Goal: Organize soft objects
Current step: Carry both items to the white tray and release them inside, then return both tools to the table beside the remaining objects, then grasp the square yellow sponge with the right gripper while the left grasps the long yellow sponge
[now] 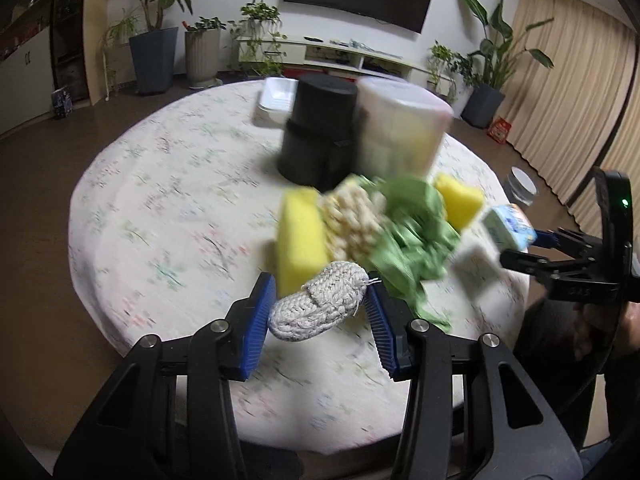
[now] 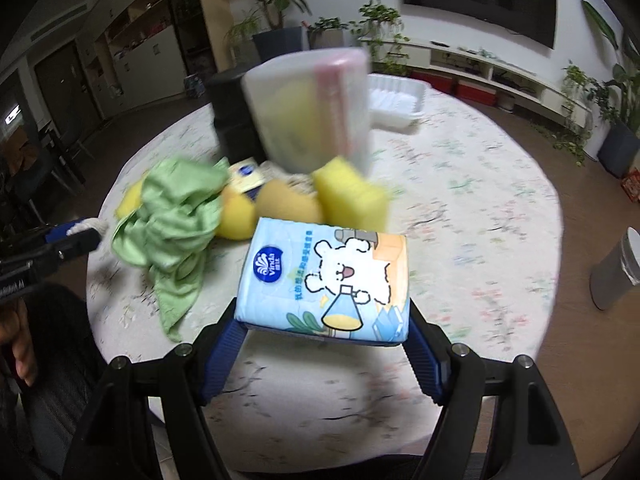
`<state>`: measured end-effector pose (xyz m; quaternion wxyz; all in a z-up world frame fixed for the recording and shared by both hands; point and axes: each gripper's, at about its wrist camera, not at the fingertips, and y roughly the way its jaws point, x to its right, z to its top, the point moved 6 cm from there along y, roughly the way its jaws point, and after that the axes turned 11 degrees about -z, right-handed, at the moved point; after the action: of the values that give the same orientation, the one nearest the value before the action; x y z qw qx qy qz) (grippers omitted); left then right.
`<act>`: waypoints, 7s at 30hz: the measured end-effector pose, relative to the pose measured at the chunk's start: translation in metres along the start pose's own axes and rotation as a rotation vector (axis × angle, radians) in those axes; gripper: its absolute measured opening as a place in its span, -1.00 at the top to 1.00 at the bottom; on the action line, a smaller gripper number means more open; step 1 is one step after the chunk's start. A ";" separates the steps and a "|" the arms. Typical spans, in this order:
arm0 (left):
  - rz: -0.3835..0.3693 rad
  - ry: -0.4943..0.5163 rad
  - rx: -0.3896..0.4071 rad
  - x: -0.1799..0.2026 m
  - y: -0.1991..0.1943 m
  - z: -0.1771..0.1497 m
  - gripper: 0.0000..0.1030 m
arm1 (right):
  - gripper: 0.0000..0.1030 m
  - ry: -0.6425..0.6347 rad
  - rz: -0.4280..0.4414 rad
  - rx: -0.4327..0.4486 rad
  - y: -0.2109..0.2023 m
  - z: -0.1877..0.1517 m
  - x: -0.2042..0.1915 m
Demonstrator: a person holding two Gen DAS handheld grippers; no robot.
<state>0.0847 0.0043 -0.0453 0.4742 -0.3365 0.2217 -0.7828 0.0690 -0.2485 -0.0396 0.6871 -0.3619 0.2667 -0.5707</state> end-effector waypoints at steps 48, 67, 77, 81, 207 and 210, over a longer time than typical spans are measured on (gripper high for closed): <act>-0.073 0.267 -0.268 -0.087 0.272 0.268 0.16 | -0.48 -0.258 0.043 -0.057 0.220 0.270 0.069; -0.080 0.239 -0.325 -0.092 0.284 0.243 -0.22 | -0.58 -0.289 0.040 -0.094 0.244 0.260 0.054; -0.160 0.154 -0.209 -0.100 0.252 0.262 -0.71 | -0.70 -0.211 0.071 0.010 0.212 0.270 0.078; -0.166 0.129 -0.165 -0.106 0.231 0.266 -0.71 | -0.70 -0.160 0.091 0.042 0.192 0.265 0.097; 0.031 -0.104 -0.062 -0.029 0.045 -0.007 0.58 | 0.04 -0.064 0.063 0.025 0.085 0.057 0.038; 0.034 -0.106 -0.058 -0.029 0.043 -0.007 0.58 | 0.04 -0.046 0.071 0.022 0.075 0.050 0.039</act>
<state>0.1143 0.0111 -0.0882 0.4885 -0.3872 0.2248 -0.7490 0.1605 -0.2705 -0.0674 0.7169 -0.3578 0.2572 -0.5402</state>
